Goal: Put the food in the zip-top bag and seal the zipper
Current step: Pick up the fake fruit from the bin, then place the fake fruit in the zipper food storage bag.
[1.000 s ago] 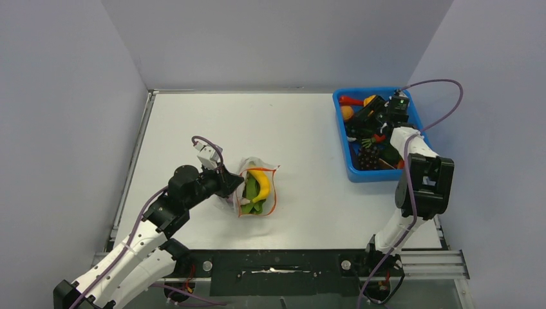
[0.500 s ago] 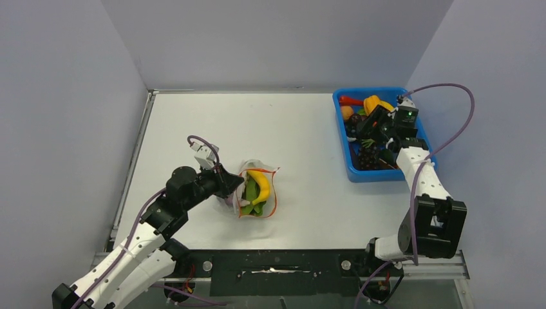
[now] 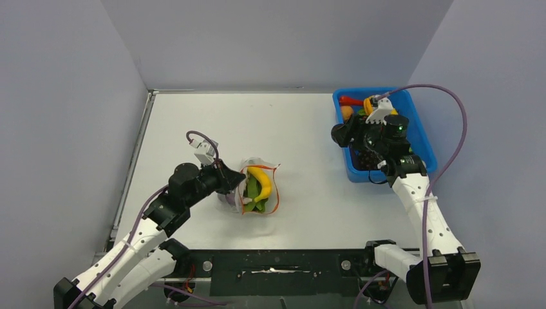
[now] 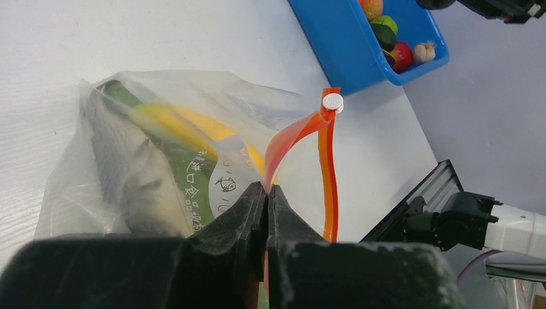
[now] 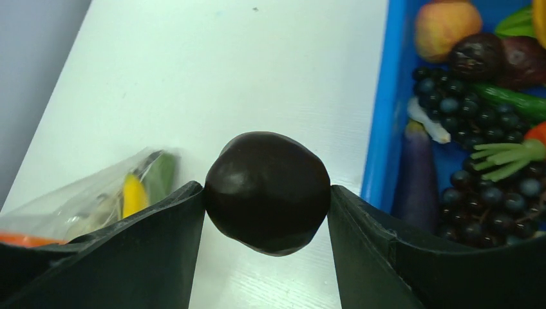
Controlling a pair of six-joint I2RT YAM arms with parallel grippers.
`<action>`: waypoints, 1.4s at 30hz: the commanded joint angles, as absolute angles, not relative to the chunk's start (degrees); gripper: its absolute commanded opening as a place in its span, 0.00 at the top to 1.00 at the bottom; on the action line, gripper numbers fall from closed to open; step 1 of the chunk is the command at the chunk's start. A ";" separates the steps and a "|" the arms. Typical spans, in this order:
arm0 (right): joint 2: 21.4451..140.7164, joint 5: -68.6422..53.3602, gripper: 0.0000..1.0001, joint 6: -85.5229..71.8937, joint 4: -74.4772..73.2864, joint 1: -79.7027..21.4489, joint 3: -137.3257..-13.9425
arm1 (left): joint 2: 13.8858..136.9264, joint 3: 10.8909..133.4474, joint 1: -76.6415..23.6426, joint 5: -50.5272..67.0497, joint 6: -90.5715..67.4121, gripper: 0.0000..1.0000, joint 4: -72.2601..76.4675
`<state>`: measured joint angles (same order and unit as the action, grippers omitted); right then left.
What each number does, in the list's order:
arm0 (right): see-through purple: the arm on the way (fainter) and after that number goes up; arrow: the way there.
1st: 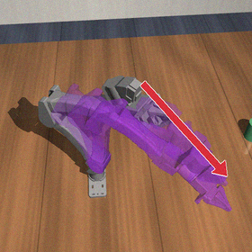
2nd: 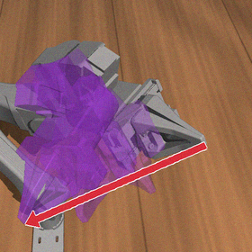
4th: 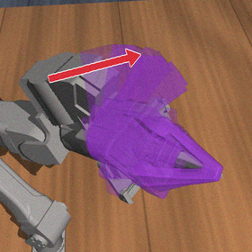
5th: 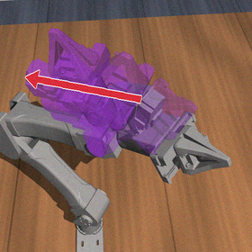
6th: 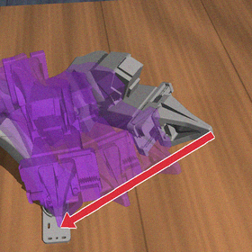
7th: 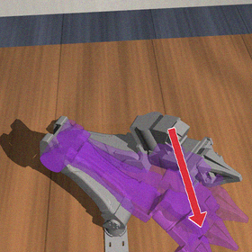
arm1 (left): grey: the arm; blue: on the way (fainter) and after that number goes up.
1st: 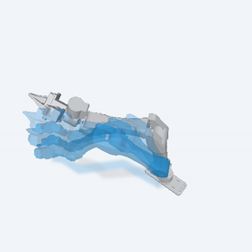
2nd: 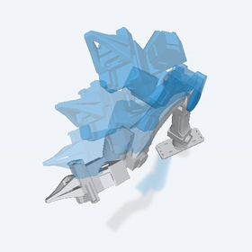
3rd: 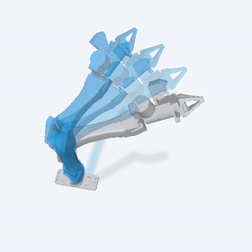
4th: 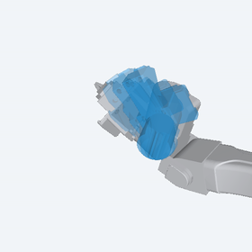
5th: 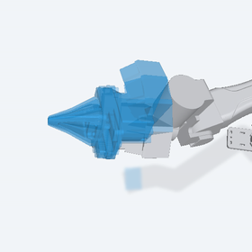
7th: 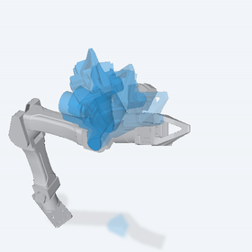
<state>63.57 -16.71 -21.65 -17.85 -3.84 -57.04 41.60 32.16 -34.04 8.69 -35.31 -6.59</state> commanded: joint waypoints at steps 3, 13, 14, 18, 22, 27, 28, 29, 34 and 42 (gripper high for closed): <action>58.04 -27.69 0.46 -14.59 -13.45 -10.34 -54.42 | 41.37 36.85 -34.22 6.18 -39.00 1.00 0.16; 55.09 -29.13 0.44 -11.41 -10.12 -24.09 -52.51 | 41.14 35.18 -34.27 7.61 -43.59 1.00 3.75; 55.15 -28.98 0.44 -11.12 -9.71 -25.70 -52.23 | 41.03 35.09 -34.21 7.56 -44.02 1.00 3.69; 55.73 -28.19 0.44 -10.73 -6.71 -32.43 -51.46 | 40.95 34.64 -34.22 8.60 -44.96 1.00 3.98; 57.29 -25.75 0.45 -10.68 -3.24 -38.32 -50.40 | 40.83 33.68 -34.24 9.55 -45.91 1.00 5.06; 61.33 -22.42 0.44 -9.34 -2.08 -43.63 -51.13 | 40.98 34.03 -34.24 10.05 -46.14 1.00 5.12; 62.40 -21.06 0.43 -8.80 -2.89 -44.76 -52.28 | 41.12 34.21 -34.21 10.12 -46.10 1.00 5.10; 63.62 -19.91 0.43 -7.87 -4.02 -45.53 -53.29 | 41.19 34.34 -34.27 10.15 -45.98 1.00 5.10; 68.74 -16.30 0.43 -3.23 -7.89 -49.21 -57.03 | 41.18 34.31 -34.26 10.61 -46.23 1.00 4.96; 73.87 -4.24 0.41 -1.24 -8.61 -50.81 -58.54 | 41.22 33.66 -34.21 12.20 -47.28 1.00 5.17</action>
<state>73.17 -12.38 -3.84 -10.44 -50.63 -56.01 42.02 32.71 -34.04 10.22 -46.15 -1.50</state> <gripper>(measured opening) 0.635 0.016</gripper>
